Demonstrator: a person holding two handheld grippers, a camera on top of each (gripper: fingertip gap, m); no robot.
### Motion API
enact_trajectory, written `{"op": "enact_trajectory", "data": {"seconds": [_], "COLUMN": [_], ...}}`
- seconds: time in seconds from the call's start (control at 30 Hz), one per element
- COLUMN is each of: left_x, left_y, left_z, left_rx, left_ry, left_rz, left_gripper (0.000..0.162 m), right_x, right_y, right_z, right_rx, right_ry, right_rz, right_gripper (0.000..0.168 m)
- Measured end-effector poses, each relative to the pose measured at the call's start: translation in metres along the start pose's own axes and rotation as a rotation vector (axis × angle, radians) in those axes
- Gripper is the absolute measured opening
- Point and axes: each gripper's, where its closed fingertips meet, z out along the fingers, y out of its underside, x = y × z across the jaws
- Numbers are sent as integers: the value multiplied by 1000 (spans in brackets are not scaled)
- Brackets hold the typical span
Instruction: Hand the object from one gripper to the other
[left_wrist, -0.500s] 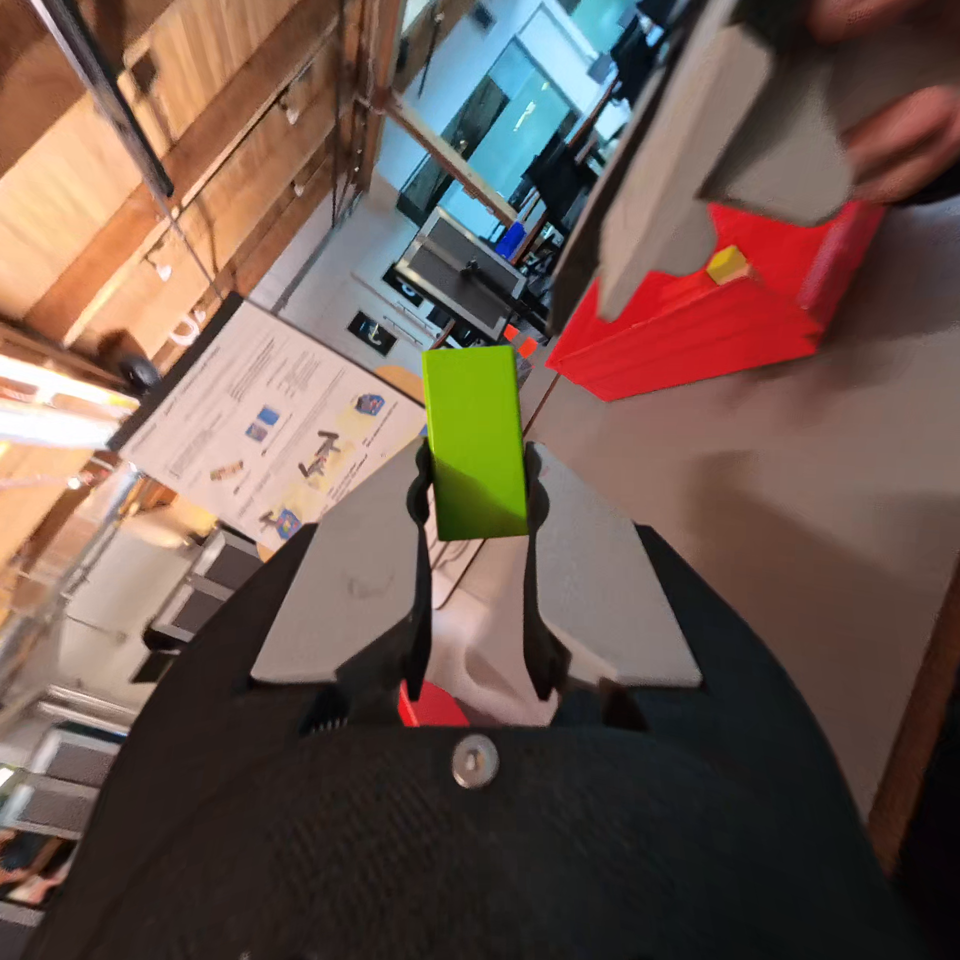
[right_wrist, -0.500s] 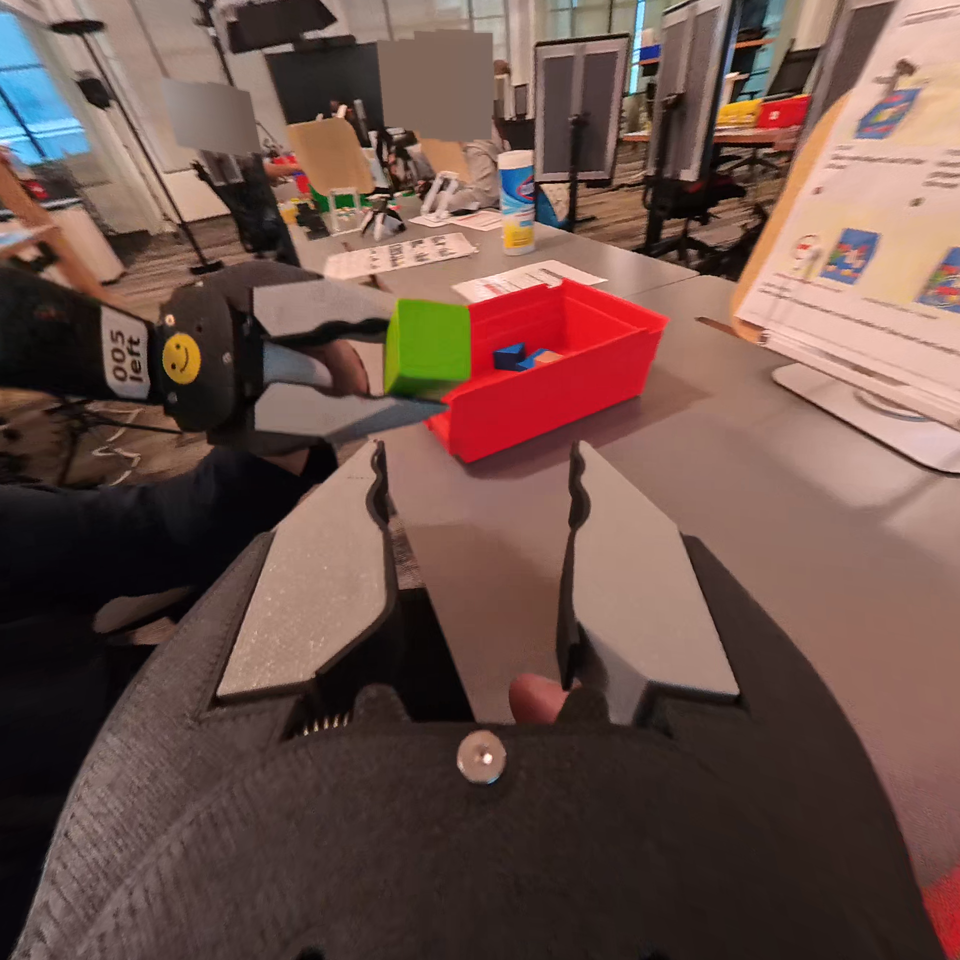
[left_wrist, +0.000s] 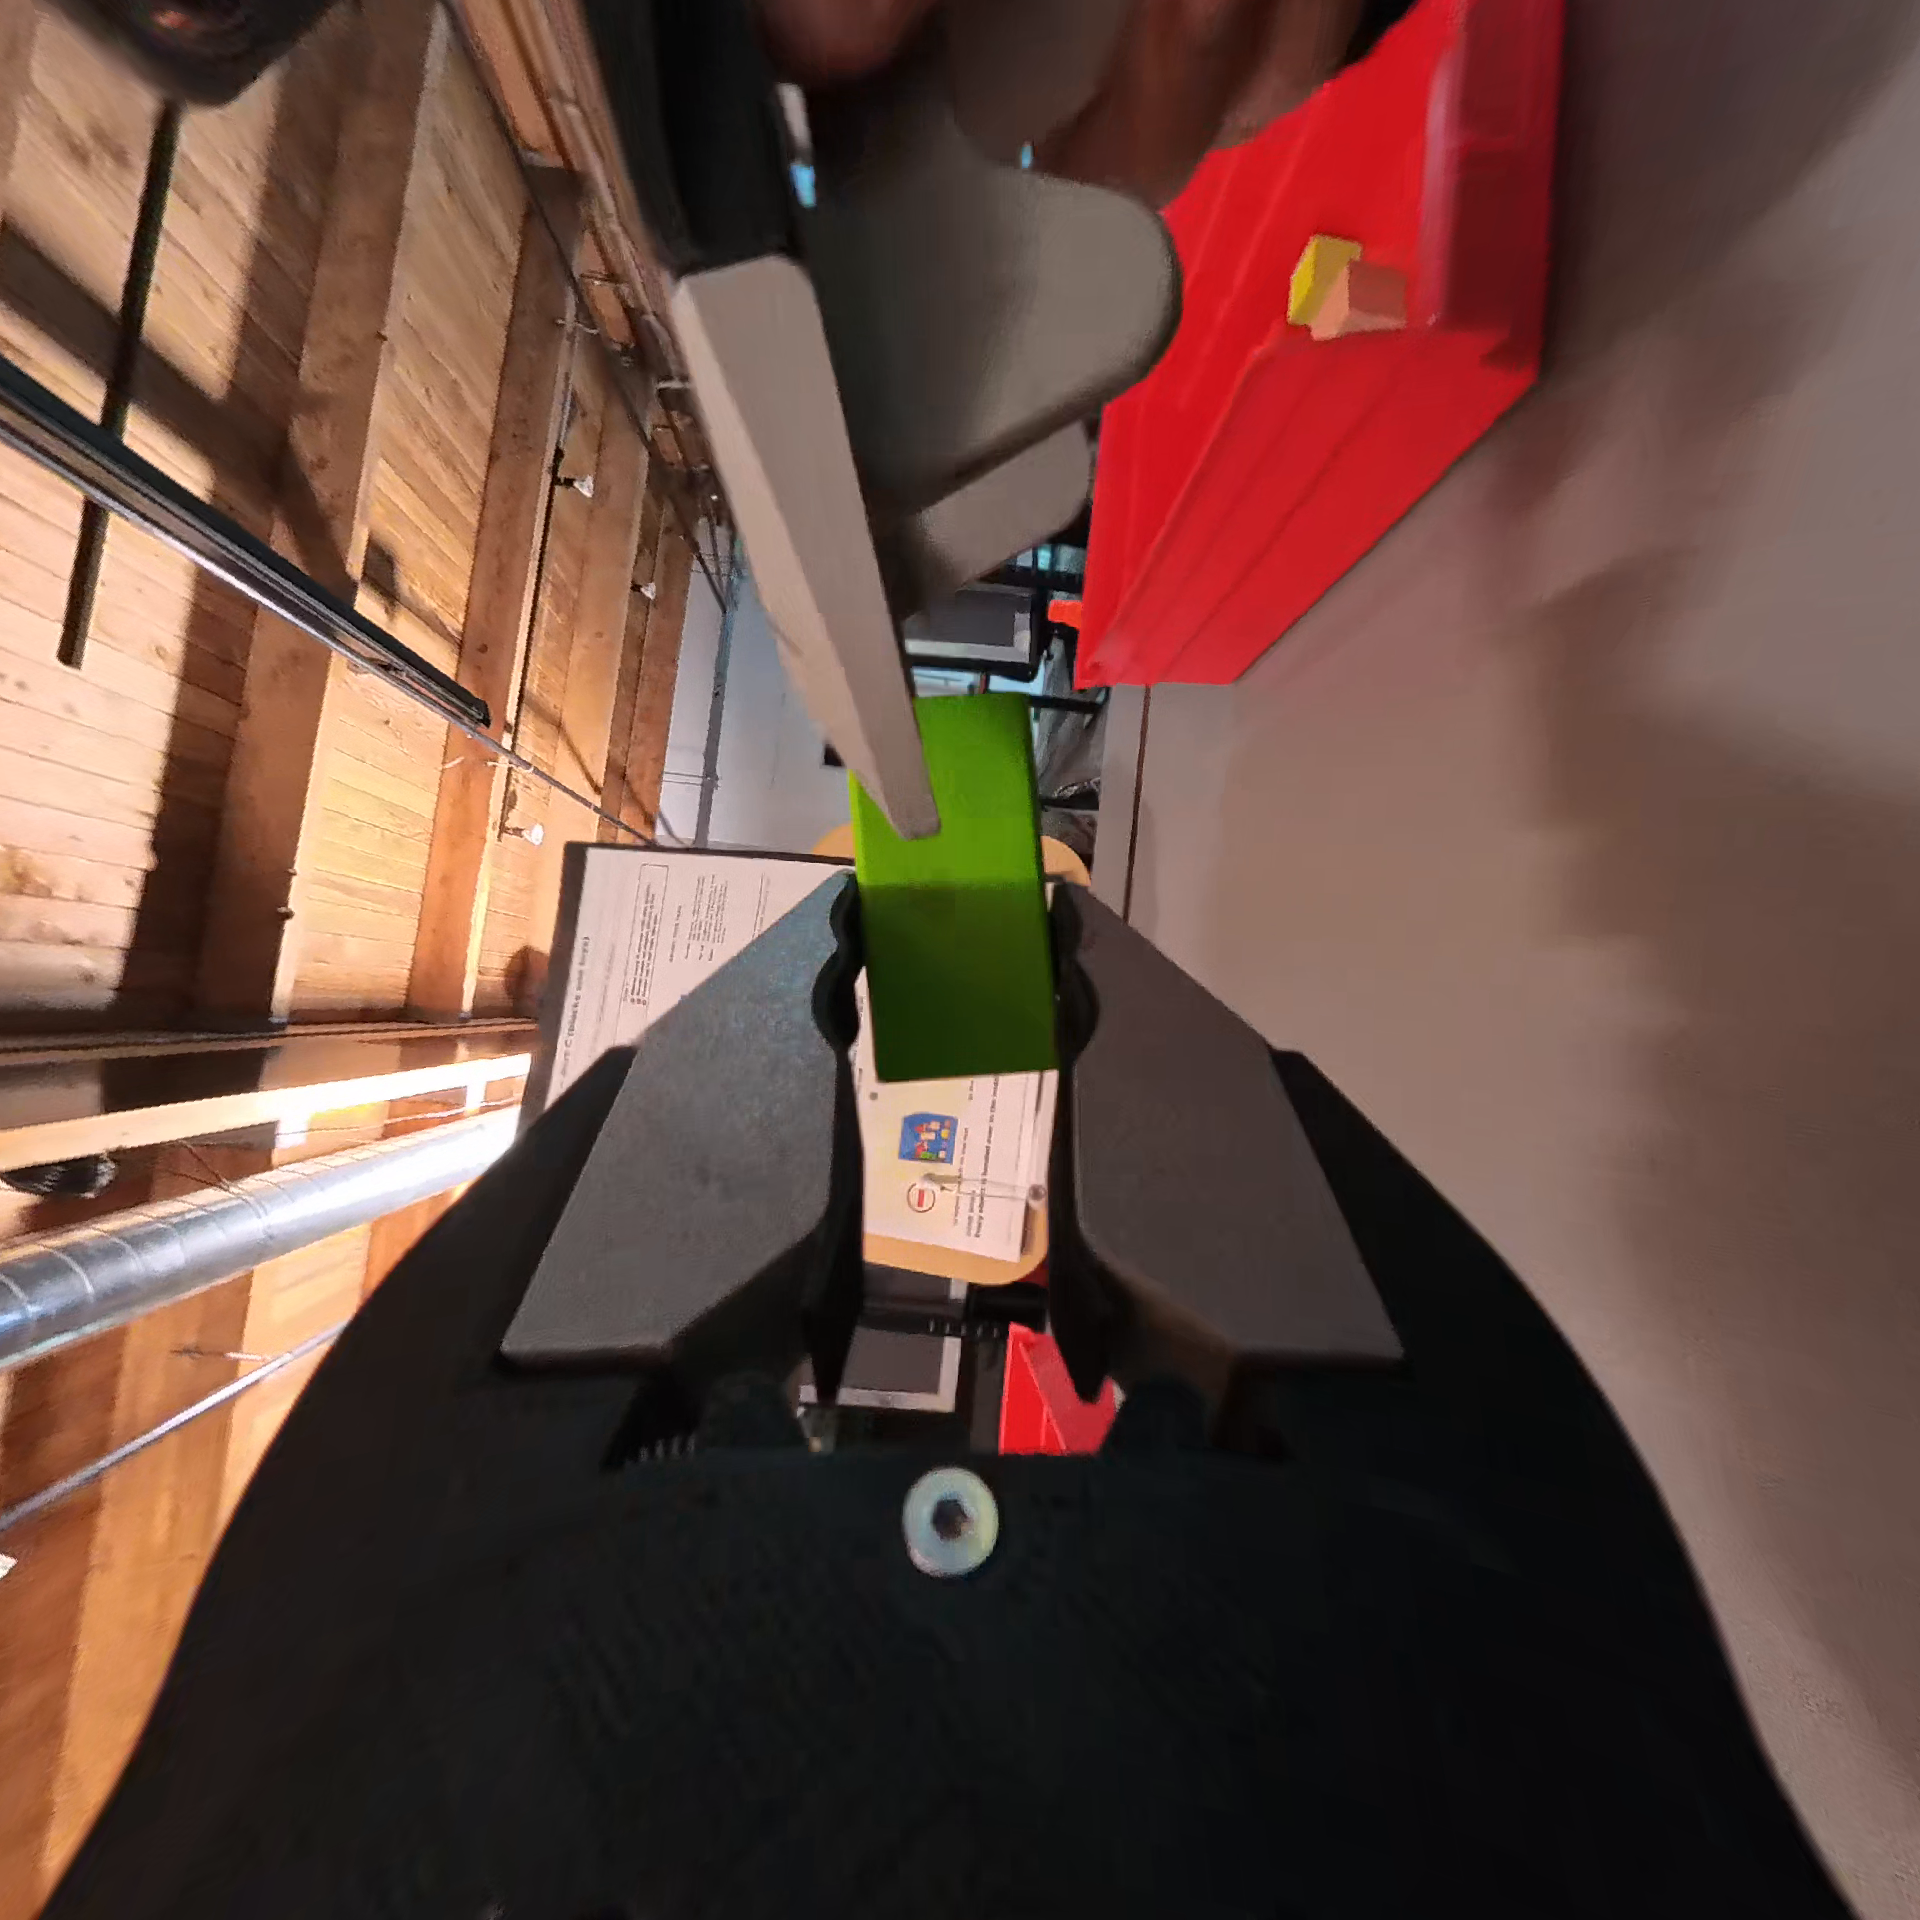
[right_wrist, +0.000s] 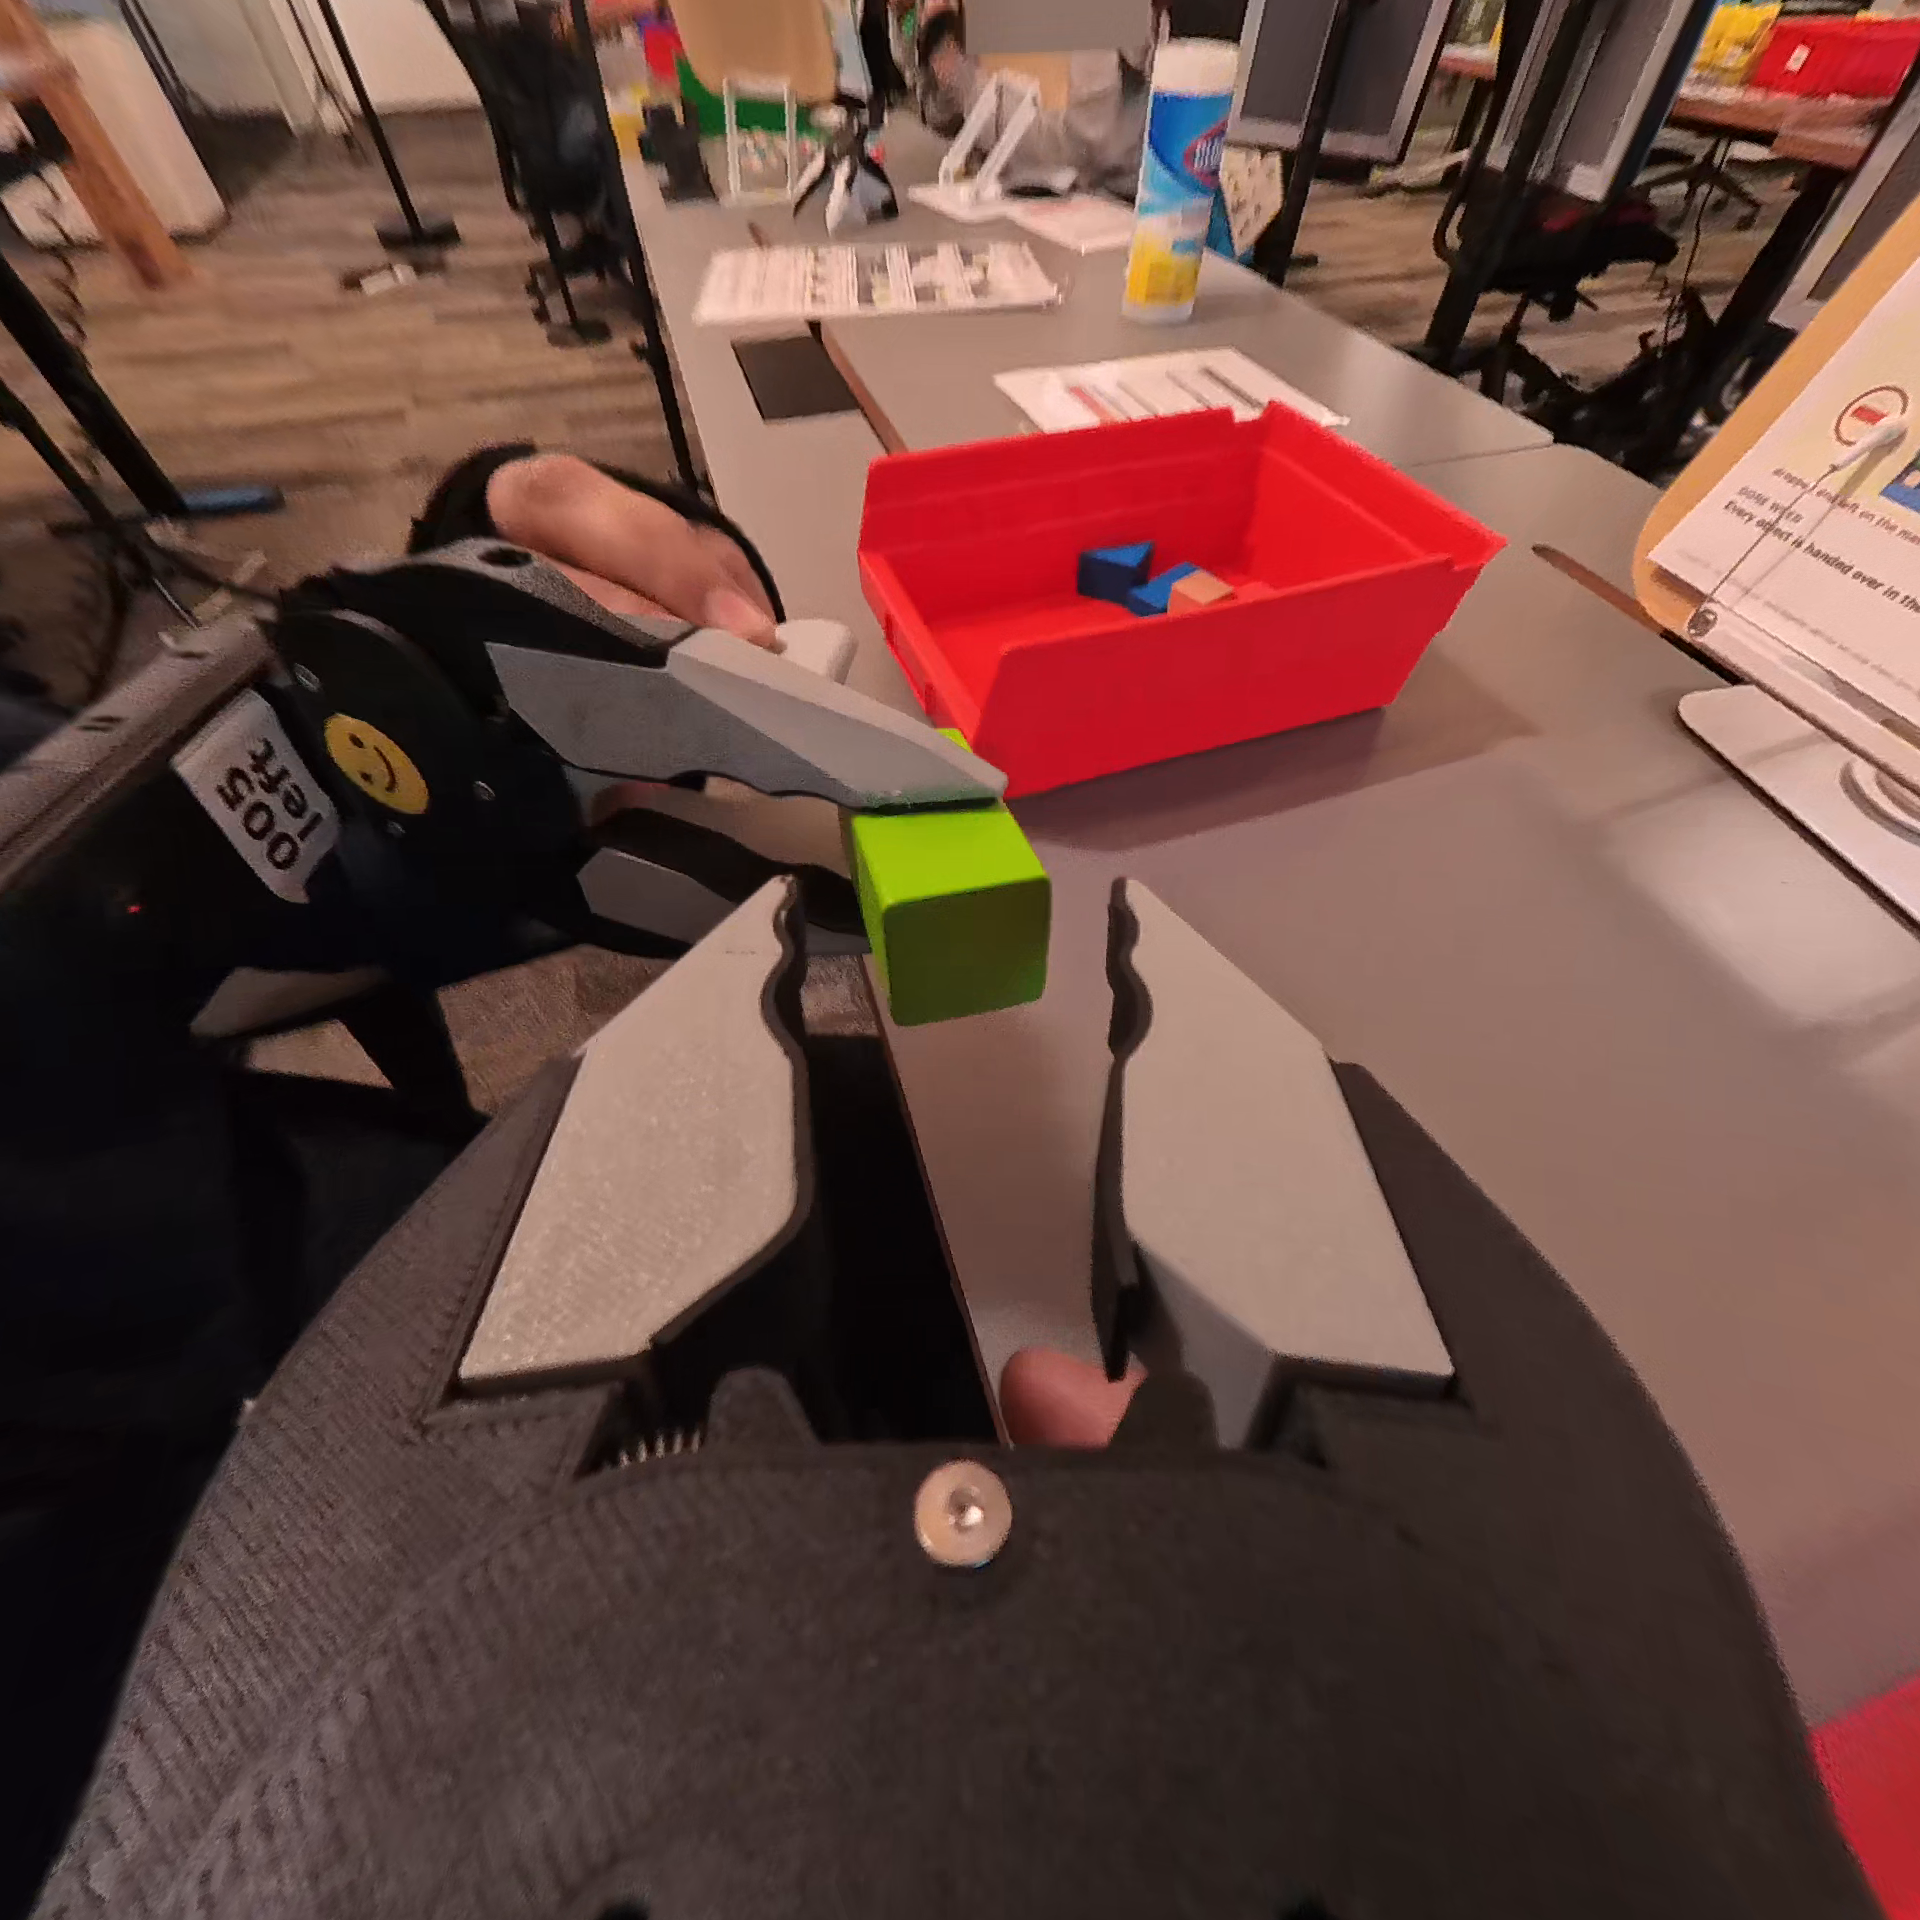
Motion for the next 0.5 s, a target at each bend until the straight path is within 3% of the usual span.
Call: {"op": "enact_trajectory", "data": {"seconds": [0.2, 0.5], "left_x": [41, 71], "left_y": [1, -14], "left_z": [5, 4], "left_rx": [-53, -43], "left_ry": [153, 240], "left_rz": [134, 243], "left_gripper": [33, 33], "right_x": [-2, -11], "right_y": [33, 78], "right_z": [8, 10], "right_rx": [-191, -396], "right_ry": [26, -81], "right_rz": [-107, -135], "right_gripper": [51, 39]}}
